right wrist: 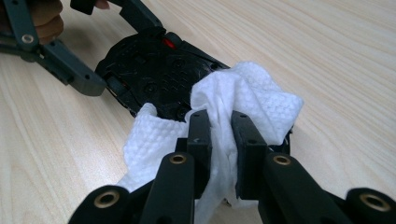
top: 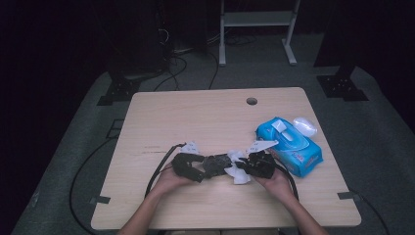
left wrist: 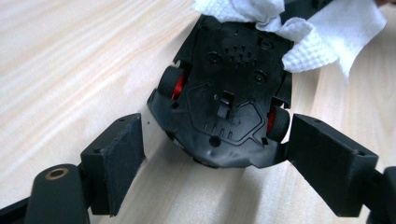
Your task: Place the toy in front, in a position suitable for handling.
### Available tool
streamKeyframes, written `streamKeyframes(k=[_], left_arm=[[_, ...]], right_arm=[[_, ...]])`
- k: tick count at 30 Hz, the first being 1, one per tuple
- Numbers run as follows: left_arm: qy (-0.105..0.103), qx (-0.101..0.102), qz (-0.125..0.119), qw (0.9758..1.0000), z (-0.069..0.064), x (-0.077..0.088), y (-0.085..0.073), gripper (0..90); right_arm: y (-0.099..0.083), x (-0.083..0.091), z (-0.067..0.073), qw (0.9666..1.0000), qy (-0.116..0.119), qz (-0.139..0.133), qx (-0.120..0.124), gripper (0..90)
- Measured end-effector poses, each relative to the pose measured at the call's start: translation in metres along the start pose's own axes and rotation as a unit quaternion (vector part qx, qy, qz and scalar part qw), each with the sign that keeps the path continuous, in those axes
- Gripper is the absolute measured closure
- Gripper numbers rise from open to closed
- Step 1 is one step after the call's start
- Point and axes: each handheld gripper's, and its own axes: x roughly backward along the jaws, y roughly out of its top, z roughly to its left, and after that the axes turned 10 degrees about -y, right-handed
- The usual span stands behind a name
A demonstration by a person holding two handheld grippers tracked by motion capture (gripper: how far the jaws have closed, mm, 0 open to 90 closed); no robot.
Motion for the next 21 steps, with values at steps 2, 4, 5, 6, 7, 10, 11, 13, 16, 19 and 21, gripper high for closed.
streamKeyframes(k=[2,4,5,6,7,10,11,13,16,19,21], left_arm=[[-0.017,0.016,-0.013,0.9996,0.004,0.003,0.000,20.5],[-0.024,0.028,-0.024,0.9990,0.007,0.005,0.001,21.8],[-0.032,0.034,-0.029,0.9985,0.008,0.006,0.002,23.2],[-0.037,0.040,-0.032,0.9980,0.009,0.006,0.002,24.1],[-0.035,0.044,-0.031,0.9979,0.010,0.006,0.002,25.4],[-0.039,0.051,-0.020,0.9977,0.011,0.002,0.001,29.0],[-0.041,0.057,-0.019,0.9974,0.011,0.002,0.001,29.0],[-0.043,0.064,-0.018,0.9969,0.013,0.001,0.000,29.1],[-0.050,0.071,-0.008,0.9962,0.014,-0.001,-0.001,29.9],[-0.056,0.073,-0.012,0.9957,0.014,-0.003,0.000,32.0],[-0.057,0.074,-0.011,0.9956,0.014,-0.004,0.000,31.9]], right_arm=[[-0.001,0.000,0.000,1.0000,-0.001,-0.004,0.005,79.0],[-0.002,0.000,0.001,0.9999,-0.002,-0.007,0.010,79.1],[-0.002,0.001,0.001,0.9999,-0.003,-0.008,0.011,79.2],[-0.002,0.001,0.002,0.9999,-0.004,-0.009,0.013,79.2],[-0.003,0.001,0.002,0.9998,-0.005,-0.010,0.015,79.2],[-0.004,0.002,0.004,0.9997,-0.005,-0.013,0.018,79.4],[-0.004,0.002,0.004,0.9997,-0.005,-0.015,0.019,79.4],[-0.006,0.003,0.005,0.9997,-0.003,-0.017,0.019,79.6],[-0.007,0.005,0.007,0.9996,0.003,-0.020,0.019,79.8],[-0.008,0.005,0.008,0.9995,0.004,-0.019,0.024,79.9],[-0.008,0.006,0.008,0.9996,0.005,-0.020,0.022,79.9]])
